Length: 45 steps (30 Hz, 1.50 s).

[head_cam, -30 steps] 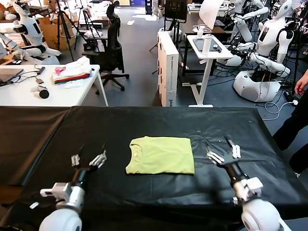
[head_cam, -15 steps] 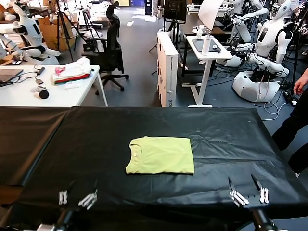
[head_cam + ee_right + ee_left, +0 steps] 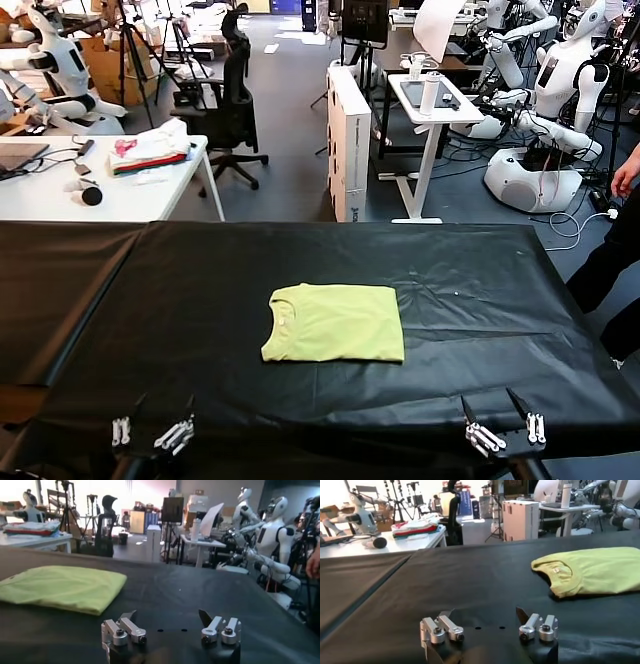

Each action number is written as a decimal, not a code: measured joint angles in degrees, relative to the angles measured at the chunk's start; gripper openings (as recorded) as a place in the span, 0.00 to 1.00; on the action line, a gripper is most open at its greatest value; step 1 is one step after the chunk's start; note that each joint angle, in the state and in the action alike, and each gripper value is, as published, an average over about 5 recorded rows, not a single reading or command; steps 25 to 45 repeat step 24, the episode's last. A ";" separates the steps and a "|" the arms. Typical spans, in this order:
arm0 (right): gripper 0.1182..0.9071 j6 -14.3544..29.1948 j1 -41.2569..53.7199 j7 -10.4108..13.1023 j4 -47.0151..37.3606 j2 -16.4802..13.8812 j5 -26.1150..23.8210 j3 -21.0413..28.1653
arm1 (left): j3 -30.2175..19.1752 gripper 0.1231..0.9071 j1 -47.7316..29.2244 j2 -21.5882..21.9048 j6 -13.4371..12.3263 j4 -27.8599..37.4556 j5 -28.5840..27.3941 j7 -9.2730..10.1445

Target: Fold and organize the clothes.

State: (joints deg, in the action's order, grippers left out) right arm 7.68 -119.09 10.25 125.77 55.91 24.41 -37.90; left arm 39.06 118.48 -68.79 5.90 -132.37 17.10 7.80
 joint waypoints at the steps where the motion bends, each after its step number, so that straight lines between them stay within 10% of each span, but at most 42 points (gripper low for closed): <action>1: 1.00 -0.21 0.12 -0.02 0.01 0.04 0.01 0.17 | -0.01 1.00 -0.08 0.07 0.00 0.11 0.00 -0.22; 45: 1.00 -1.94 1.56 0.25 -0.59 0.38 2.00 1.01 | -0.30 1.00 -0.57 1.02 0.59 1.64 -0.40 -1.84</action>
